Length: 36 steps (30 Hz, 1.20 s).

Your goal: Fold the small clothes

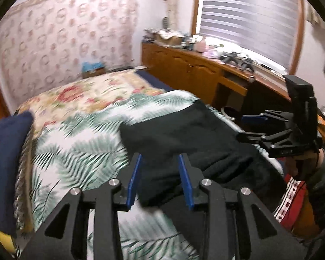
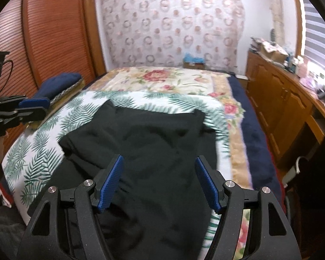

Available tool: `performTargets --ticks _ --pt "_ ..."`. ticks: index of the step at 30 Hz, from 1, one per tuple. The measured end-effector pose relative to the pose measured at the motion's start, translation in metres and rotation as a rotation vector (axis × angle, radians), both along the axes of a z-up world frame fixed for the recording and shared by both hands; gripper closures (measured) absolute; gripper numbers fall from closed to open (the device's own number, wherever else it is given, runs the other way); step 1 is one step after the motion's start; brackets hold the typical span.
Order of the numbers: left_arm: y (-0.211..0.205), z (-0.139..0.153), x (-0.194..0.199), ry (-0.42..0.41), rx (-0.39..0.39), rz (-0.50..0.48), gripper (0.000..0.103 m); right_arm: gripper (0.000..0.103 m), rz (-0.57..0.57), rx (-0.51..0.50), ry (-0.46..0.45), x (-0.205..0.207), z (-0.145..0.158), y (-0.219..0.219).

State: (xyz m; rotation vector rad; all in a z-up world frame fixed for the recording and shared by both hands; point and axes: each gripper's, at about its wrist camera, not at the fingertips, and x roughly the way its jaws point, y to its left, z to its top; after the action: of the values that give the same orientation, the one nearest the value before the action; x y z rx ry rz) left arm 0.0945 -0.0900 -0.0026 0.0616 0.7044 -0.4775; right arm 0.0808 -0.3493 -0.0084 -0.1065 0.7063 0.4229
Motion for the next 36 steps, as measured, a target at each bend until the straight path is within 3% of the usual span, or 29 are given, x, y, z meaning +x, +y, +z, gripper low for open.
performTargets --ticks 6,15,22,29,31,33,35,36 --pt "0.048 -0.025 -0.004 0.04 0.025 0.109 0.07 0.033 0.108 -0.018 0.026 0.013 -0.009 0.053" --pt "0.1 -0.048 -0.013 0.08 -0.017 0.204 0.07 0.033 0.29 -0.071 0.086 0.026 -0.025 0.141" --pt "0.112 -0.056 -0.013 0.091 -0.035 0.218 0.07 0.033 0.391 -0.147 0.144 0.027 -0.049 0.19" --pt "0.111 -0.059 -0.014 0.09 -0.034 0.204 0.07 0.034 0.4 -0.26 0.15 0.032 -0.071 0.203" --pt "0.108 -0.06 -0.015 0.091 -0.039 0.198 0.07 0.043 0.394 -0.278 0.142 0.032 -0.073 0.201" --pt "0.106 -0.06 -0.015 0.092 -0.04 0.191 0.07 0.075 0.395 -0.278 0.131 0.032 -0.071 0.2" --pt "0.103 -0.061 -0.015 0.093 -0.039 0.185 0.07 0.092 0.387 -0.269 0.11 0.032 -0.066 0.196" --pt "0.101 -0.061 -0.015 0.093 -0.039 0.18 0.07 0.094 0.382 -0.246 0.108 0.032 -0.06 0.191"
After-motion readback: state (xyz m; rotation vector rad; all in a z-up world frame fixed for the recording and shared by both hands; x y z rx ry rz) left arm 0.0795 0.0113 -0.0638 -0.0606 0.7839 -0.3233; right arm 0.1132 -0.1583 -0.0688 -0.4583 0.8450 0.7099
